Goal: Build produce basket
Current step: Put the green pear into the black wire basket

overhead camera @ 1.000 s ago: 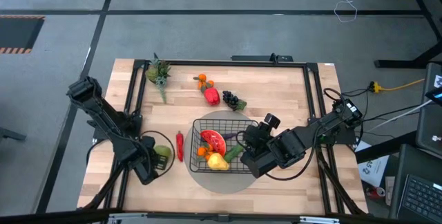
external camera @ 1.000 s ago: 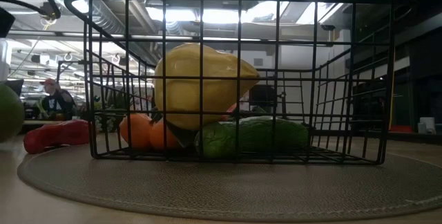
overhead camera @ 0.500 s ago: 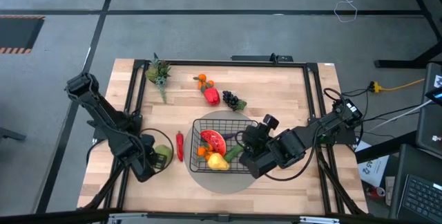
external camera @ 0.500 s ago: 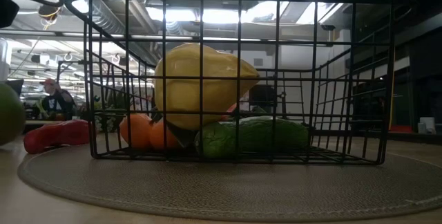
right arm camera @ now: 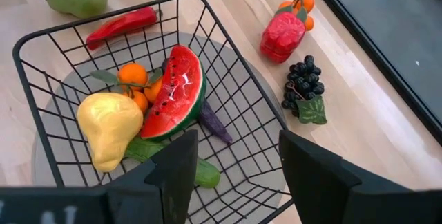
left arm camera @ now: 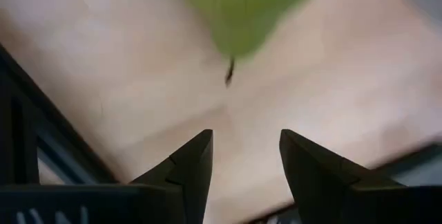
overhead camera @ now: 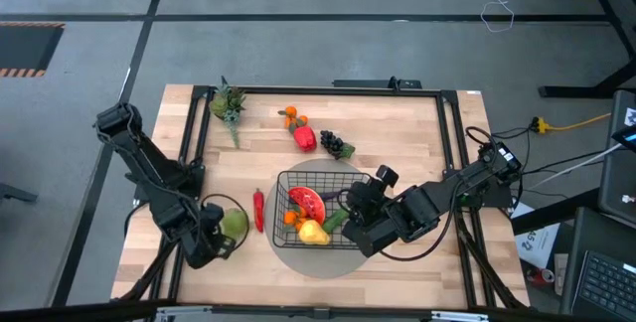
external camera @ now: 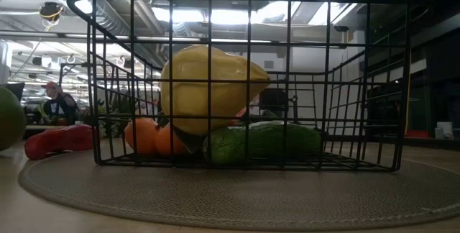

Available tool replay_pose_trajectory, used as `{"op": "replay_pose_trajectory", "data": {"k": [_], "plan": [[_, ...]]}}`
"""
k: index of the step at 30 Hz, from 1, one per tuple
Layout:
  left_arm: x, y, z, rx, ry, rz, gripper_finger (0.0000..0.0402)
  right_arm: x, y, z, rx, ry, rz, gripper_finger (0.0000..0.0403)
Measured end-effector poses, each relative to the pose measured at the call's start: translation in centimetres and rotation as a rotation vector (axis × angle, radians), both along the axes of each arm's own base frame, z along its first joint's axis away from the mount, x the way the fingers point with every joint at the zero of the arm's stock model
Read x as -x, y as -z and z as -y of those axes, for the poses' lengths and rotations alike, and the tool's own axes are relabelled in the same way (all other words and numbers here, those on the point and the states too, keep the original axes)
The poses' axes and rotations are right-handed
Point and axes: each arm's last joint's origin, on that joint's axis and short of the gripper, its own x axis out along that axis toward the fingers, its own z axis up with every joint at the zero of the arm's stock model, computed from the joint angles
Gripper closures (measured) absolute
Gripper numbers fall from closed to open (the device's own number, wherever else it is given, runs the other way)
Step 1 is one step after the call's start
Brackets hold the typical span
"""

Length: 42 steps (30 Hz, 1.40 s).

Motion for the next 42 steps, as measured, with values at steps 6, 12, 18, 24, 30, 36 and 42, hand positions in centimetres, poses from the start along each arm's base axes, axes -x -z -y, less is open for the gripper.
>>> {"op": "replay_pose_trajectory", "data": {"k": [6,12,18,24,30,36,42], "plan": [[0.9,-0.2,1.2,0.012,0.117,0.071,0.0238,-0.1,-0.1,-0.1,0.002,-0.017,0.007,0.0199],[0.7,0.7,1.5,-0.047,0.097,0.070,0.0238,-0.2,-0.1,-0.1,0.005,-0.024,0.005,0.0199],[0.3,2.0,1.9,-0.129,0.129,0.061,0.0238,-0.2,-0.1,-0.1,0.014,-0.036,-0.001,0.0199],[-0.3,3.6,2.2,-0.217,0.124,0.048,0.0238,-0.2,-0.1,-0.1,0.009,-0.037,0.006,0.0199],[-0.5,4.8,2.5,-0.256,0.127,0.020,0.0238,-0.2,-0.1,-0.1,0.009,-0.037,0.005,0.0199],[-0.7,5.7,2.7,-0.294,0.127,0.008,0.0238,-0.2,-0.1,-0.2,0.003,-0.034,0.007,0.0198],[-0.8,6.2,2.9,-0.300,0.127,0.006,0.0238,-0.4,-0.2,-0.3,-0.012,-0.037,0.027,0.0198]]}}
